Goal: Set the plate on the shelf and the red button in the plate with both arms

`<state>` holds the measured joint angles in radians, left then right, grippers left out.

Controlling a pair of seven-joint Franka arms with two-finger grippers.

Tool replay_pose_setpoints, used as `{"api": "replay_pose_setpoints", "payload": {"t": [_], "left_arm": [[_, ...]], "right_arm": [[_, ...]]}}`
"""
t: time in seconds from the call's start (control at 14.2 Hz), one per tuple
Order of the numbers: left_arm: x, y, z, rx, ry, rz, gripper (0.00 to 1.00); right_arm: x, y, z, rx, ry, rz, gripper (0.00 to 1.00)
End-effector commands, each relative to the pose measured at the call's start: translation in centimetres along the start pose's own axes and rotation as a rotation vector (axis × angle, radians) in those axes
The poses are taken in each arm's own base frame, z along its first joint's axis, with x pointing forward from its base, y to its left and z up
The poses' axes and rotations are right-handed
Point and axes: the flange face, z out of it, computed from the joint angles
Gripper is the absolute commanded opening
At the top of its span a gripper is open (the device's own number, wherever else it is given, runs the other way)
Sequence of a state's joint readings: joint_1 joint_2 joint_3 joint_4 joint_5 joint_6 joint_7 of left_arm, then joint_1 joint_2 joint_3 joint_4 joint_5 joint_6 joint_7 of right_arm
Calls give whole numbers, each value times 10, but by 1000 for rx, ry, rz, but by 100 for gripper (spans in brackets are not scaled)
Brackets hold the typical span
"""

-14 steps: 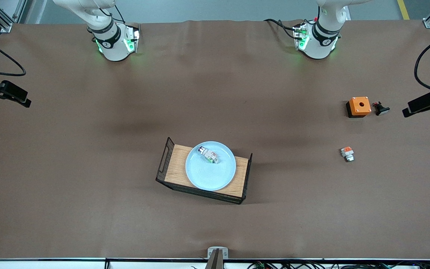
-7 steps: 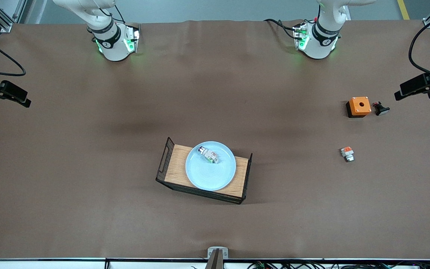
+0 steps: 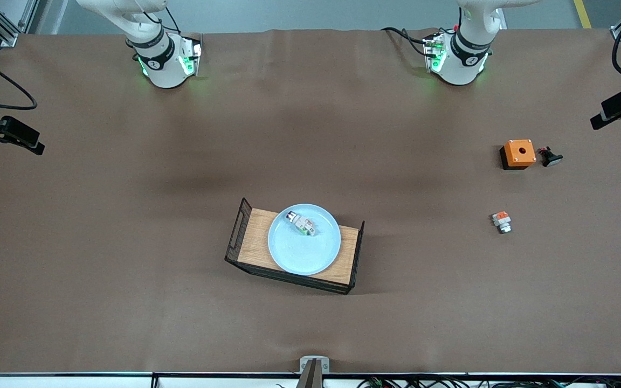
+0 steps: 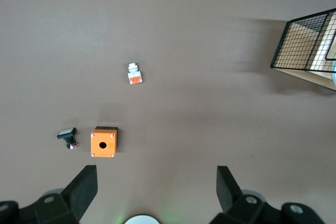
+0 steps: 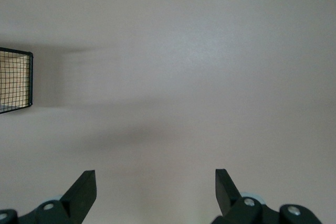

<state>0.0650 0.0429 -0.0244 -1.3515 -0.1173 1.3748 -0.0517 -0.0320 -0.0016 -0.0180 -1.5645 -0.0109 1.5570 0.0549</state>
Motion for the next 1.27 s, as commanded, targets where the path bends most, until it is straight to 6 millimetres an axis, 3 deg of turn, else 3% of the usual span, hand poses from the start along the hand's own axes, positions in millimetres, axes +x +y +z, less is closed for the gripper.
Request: {"api": "replay_pose_setpoints", "payload": {"t": [0.0,0.21,0.57,0.85,0.92,1.2], "left_arm": [[-13,2,2,-5,24,15,100],[-18,5,-2,-2,32,22,100],[-6,8,3,-7,62,0,100],[22,10,29,32,83,-179,100],[26,17,32,32,94,-172,100],[46,18,57,30,80,-149,100]], "right_arm": [[-1,1,-4,14,-1,-4,100],[-1,1,-4,14,-1,-4,100],[-1,3,-4,14,1,-2,100],[-1,3,-4,14,1,-2,100],[-1,3,-4,14,-1,-1,100],[-1,3,-4,14,1,-1,100]]}}
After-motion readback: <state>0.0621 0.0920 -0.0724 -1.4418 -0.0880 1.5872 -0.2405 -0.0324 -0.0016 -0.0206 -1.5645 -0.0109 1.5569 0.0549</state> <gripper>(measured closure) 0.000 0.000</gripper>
